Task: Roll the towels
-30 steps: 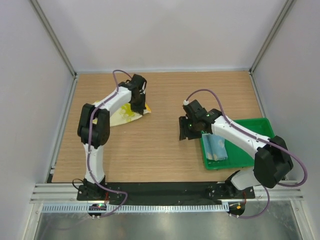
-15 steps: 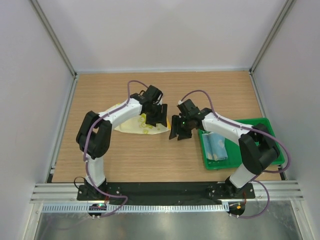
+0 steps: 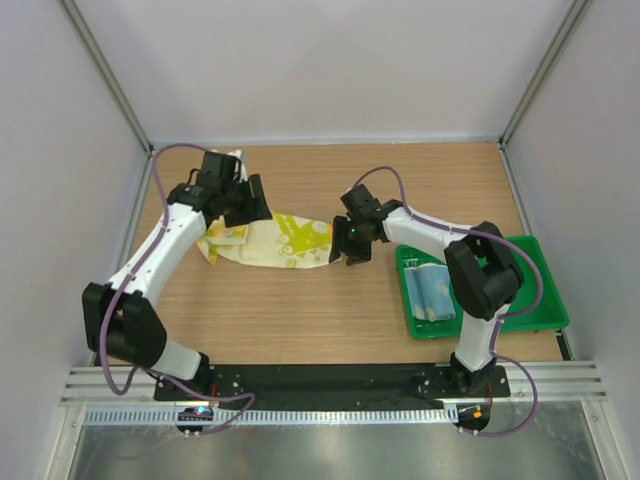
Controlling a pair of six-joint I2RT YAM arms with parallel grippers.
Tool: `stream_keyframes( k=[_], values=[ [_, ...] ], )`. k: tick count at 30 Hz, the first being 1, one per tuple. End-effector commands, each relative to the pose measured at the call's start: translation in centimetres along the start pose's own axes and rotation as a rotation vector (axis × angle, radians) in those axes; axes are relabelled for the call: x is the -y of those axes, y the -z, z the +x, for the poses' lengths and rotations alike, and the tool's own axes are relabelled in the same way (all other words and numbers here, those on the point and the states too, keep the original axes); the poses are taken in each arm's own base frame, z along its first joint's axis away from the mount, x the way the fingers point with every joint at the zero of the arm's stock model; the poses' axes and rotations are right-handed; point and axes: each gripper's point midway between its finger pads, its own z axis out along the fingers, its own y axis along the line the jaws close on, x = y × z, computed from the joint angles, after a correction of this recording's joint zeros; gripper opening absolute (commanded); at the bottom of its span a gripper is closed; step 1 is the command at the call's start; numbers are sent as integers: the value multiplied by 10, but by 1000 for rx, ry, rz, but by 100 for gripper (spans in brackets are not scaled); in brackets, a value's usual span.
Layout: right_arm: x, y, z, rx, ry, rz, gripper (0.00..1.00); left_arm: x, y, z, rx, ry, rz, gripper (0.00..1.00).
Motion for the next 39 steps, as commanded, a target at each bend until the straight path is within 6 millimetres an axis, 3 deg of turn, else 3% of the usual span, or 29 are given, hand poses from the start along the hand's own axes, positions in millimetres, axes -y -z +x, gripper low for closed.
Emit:
stream_keyframes(
  k=[1, 2, 3, 7, 13, 17, 21, 22, 24, 25, 27, 29, 31, 33, 34, 35, 37, 38, 39],
  values=[
    [1, -1, -25, 50, 26, 58, 57, -39, 19, 16, -1, -10, -104, 61],
    [2, -4, -26, 44, 25, 67, 57, -46, 31, 13, 39, -2, -123, 61],
    [2, -7, -26, 40, 32, 70, 57, -62, 31, 21, 27, 22, -153, 61],
    [1, -22, -32, 17, 38, 80, 57, -91, 45, 32, 42, 68, -181, 62],
    [2, -32, -36, 1, 45, 100, 56, -107, 53, 43, 63, 78, -199, 62],
    [3, -40, -34, -13, 47, 104, 53, -108, 49, 38, 79, 82, -200, 62],
    [4, -44, -31, -30, 53, 100, 36, -110, 41, 34, 69, 86, -205, 61],
    [2, -45, -32, -32, 52, 92, 26, -111, 40, 34, 67, 88, -207, 61],
    [0, -45, -31, -36, 56, 82, 17, -112, 38, 36, 67, 83, -207, 61],
    [-3, -44, -31, -38, 60, 69, 4, -113, 36, 35, 74, 80, -206, 61],
    [-7, -40, -35, -30, 65, 54, 1, -115, 34, 40, 68, 77, -209, 61],
    [-27, -26, -44, -4, 82, -9, 1, -117, 31, 40, 75, 72, -209, 61],
    [-61, 7, -68, 67, 116, -107, 1, -119, 27, 43, 68, 75, -213, 61],
    [-78, 43, -83, 112, 125, -125, 1, -118, 27, 43, 64, 77, -206, 60],
    [-100, 80, -107, 201, 141, -161, 1, -118, 26, 42, 66, 78, -207, 60],
    [-108, 118, -110, 248, 146, -174, 1, -117, 27, 42, 69, 75, -208, 60],
    [-122, 173, -129, 383, 151, -205, 1, -119, 29, 41, 80, 72, -219, 60],
    [-123, 206, -129, 445, 155, -216, 1, -120, 30, 41, 85, 74, -222, 60],
    [-113, 214, -133, 489, 144, -168, 1, -120, 32, 40, 91, 71, -221, 60]
  ],
)
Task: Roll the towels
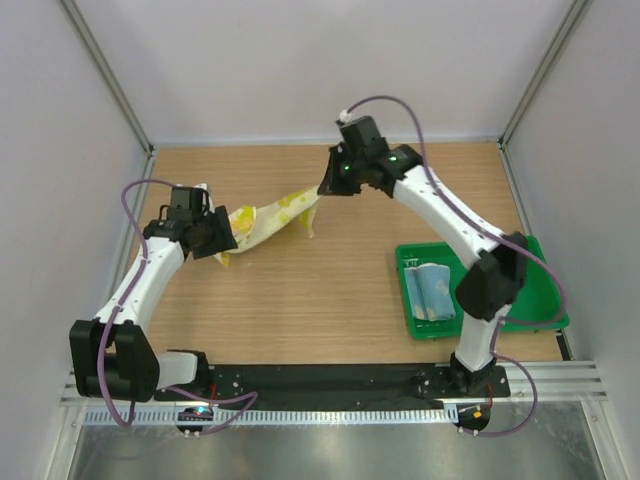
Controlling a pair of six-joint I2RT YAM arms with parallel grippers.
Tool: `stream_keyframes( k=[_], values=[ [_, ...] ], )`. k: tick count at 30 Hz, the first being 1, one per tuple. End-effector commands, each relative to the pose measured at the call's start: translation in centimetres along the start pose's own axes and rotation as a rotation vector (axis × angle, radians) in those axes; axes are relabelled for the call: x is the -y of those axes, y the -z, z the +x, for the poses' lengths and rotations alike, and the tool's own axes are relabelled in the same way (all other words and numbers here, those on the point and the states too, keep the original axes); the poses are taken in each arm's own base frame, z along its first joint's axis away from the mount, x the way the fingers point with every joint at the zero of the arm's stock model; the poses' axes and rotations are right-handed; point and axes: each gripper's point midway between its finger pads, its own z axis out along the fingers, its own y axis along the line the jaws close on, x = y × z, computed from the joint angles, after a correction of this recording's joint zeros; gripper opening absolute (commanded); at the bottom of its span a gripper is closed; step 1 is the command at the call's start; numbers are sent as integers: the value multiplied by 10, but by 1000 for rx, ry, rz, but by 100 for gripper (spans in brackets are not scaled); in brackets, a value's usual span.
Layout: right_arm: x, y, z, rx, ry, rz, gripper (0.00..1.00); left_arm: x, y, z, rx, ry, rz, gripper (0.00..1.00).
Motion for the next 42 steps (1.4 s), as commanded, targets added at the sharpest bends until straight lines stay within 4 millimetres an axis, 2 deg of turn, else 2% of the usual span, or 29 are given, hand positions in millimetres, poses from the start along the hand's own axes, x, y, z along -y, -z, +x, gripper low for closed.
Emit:
stream_keyframes(
  k=[1, 3, 4, 6, 7, 9, 11, 15, 16, 20, 24, 25, 26, 29, 34, 42],
  values=[
    [-13, 119, -39, 242, 34, 5, 1, 0, 5, -15, 73, -16, 5, 60],
    [6, 109, -20, 199, 32, 49, 1, 1, 5, -15, 73, -16, 11, 59],
    [30, 84, 10, 109, 23, 106, 1, 3, 4, -15, 71, -12, 16, 59],
    [51, 66, 37, 50, 11, 144, 1, 3, 4, -14, 67, -6, 21, 59],
    [71, 49, 70, -33, -6, 171, 1, 4, 3, -14, 64, -1, 24, 59],
    [76, 33, 90, -64, -23, 148, 1, 8, 3, -15, 60, 7, 45, 59],
    [91, 24, 114, -117, -14, 190, 1, 19, 3, -17, 54, 7, 95, 59],
    [92, 25, 114, -118, 4, 199, 1, 37, -3, -19, 32, -19, 121, 58],
    [90, 26, 108, -106, 13, 199, 1, 49, -4, -20, 29, -48, 137, 59],
    [89, 33, 100, -97, 34, 216, 1, 68, -19, -12, -25, -104, 125, 59],
    [90, 36, 100, -96, 40, 220, 1, 60, -38, 10, -96, -116, 26, 57],
    [91, 36, 102, -100, 41, 223, 1, 52, -39, 11, -82, -120, -23, 56],
    [92, 36, 103, -103, 44, 224, 1, 50, -41, 23, -97, -133, -42, 56],
    [95, 34, 106, -109, 42, 229, 1, 41, -43, 36, -97, -135, -90, 56],
    [97, 31, 112, -121, 41, 230, 1, 36, -51, 51, -118, -123, -130, 56],
    [102, 33, 116, -137, 57, 244, 1, 27, -79, 73, -203, -118, -174, 52]
  ],
)
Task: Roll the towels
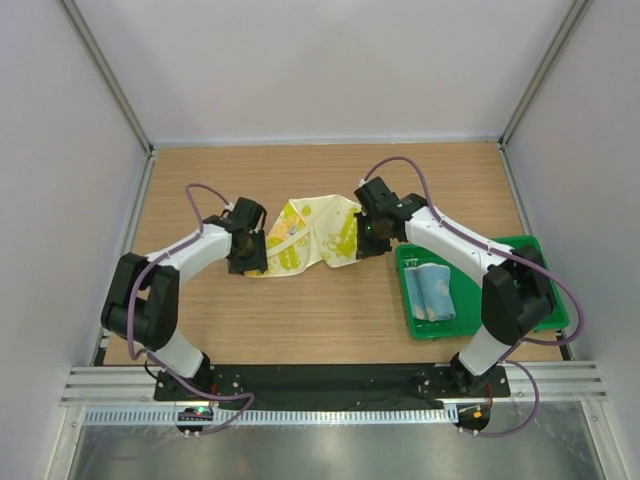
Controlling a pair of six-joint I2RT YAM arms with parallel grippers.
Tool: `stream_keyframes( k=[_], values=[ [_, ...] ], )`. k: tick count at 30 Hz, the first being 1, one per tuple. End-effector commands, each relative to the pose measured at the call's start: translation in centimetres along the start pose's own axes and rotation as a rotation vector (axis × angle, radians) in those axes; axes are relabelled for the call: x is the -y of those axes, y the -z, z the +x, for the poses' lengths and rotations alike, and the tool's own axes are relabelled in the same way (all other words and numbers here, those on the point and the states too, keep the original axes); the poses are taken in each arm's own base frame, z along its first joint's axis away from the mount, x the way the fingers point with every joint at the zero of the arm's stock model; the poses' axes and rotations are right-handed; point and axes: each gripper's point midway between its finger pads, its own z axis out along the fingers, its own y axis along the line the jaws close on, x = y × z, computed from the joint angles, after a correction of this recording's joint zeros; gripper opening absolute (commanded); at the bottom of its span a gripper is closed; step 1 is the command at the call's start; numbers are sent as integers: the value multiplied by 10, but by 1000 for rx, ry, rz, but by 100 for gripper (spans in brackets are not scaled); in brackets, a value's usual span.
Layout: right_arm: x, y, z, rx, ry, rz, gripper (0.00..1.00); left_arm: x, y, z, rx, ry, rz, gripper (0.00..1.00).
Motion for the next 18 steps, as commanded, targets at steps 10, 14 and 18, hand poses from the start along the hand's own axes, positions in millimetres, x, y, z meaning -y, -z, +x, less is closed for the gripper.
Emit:
stream_keyframes(
  k=[10, 14, 18],
  values=[
    [7, 12, -3, 35, 37, 31, 1, -1, -26, -1, 9, 38, -36, 44],
    [10, 11, 0, 29, 41, 40, 1, 1, -24, -7, 30, 41, -31, 35],
    [12, 11, 1, 28, 41, 44, 1, 3, -20, -14, 66, 49, -20, 12]
  ],
)
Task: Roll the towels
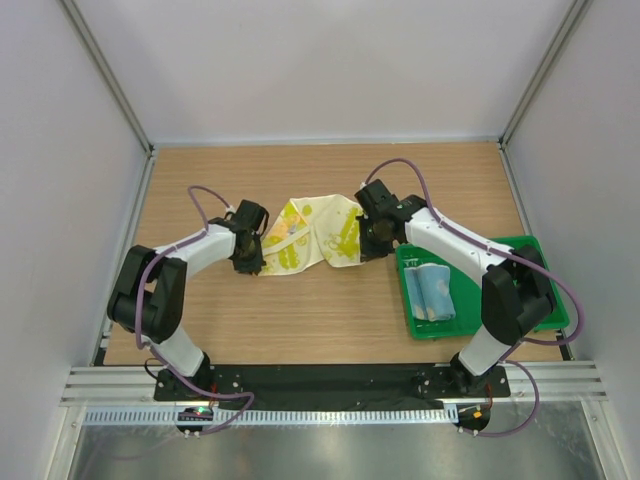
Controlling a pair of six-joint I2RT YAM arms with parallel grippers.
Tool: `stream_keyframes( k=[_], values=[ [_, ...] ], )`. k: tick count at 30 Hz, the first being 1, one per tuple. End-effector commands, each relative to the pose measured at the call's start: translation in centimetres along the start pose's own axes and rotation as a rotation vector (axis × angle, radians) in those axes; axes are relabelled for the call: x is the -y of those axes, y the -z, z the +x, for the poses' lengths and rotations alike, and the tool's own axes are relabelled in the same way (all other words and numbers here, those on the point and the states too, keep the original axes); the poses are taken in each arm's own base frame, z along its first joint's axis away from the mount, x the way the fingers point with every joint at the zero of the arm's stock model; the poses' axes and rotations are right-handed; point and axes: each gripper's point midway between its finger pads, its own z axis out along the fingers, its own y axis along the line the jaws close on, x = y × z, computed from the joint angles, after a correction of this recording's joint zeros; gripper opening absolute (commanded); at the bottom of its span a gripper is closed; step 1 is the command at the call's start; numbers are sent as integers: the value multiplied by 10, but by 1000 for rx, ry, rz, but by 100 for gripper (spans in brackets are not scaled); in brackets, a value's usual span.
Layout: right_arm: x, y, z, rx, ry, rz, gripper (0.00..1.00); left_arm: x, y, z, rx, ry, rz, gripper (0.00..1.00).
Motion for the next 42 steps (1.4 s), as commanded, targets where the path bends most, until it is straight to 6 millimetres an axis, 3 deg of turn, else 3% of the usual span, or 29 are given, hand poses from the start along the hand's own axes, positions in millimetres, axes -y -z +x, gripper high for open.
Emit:
stream_keyframes(
  k=[1, 4, 7, 8, 10, 11, 14, 15, 16, 17, 18, 20, 21, 23, 24, 25, 27, 29, 31, 34, 38, 41, 42],
  values=[
    [2, 12, -3, 38, 20, 1, 1, 4, 5, -19, 86, 21, 14, 5],
    [3, 14, -5, 41, 22, 4, 1, 8, 17, -29, 128, 23, 35, 0],
    [6, 21, -14, 56, 25, 5, 1, 10, 44, -42, 179, 36, 64, 0],
    [8, 22, -17, 58, 22, 7, 1, 15, 60, -57, 218, 41, 86, 0],
    [11, 31, -34, 81, 8, -3, 1, 14, 89, -70, 260, 42, 105, 0],
    [12, 33, -41, 88, 12, -5, 1, 13, 108, -90, 308, 63, 124, 0],
    [16, 41, -77, 123, -7, -2, 1, 16, 130, -113, 312, 84, 200, 0],
    [9, 43, -97, 134, -9, -35, 1, 11, 148, -140, 351, 116, 226, 0],
    [13, 48, -104, 128, -22, -26, 1, 6, 143, -141, 291, 117, 204, 0],
    [19, 54, -117, 156, -45, -21, 1, 5, 150, -149, 292, 129, 231, 0],
    [17, 64, -129, 191, -54, -29, 1, -8, 160, -163, 322, 167, 226, 0],
    [17, 74, -131, 216, -62, -37, 1, -29, 172, -167, 362, 266, 233, 0],
    [20, 64, -114, 173, -66, -39, 1, -37, 172, -163, 363, 301, 239, 0],
    [17, 59, -95, 147, -80, -80, 1, -61, 155, -136, 303, 402, 229, 0],
    [26, 40, -66, 70, -94, -62, 1, -55, 148, -121, 250, 410, 272, 0],
    [25, 34, -60, 72, -111, -82, 1, -56, 123, -88, 150, 429, 263, 0],
    [20, 23, -28, 15, -111, -113, 1, -37, 117, -63, 75, 458, 375, 0],
    [14, 19, -16, -1, -95, -117, 1, -26, 97, -24, -40, 507, 435, 0],
    [0, 18, -4, -21, -47, -122, 1, -16, 99, -13, -57, 536, 503, 0],
    [-18, 20, -1, -26, -17, -142, 1, -20, 100, -5, -46, 536, 480, 0],
    [-32, 21, -12, -11, -11, -165, 1, -19, 109, -17, -27, 541, 488, 0],
    [-39, 25, -40, 14, 16, -141, 1, -9, 119, -42, -17, 549, 542, 0],
    [-53, 45, -71, 89, 31, -167, 1, -7, 125, -54, -5, 548, 560, 0]
  ],
)
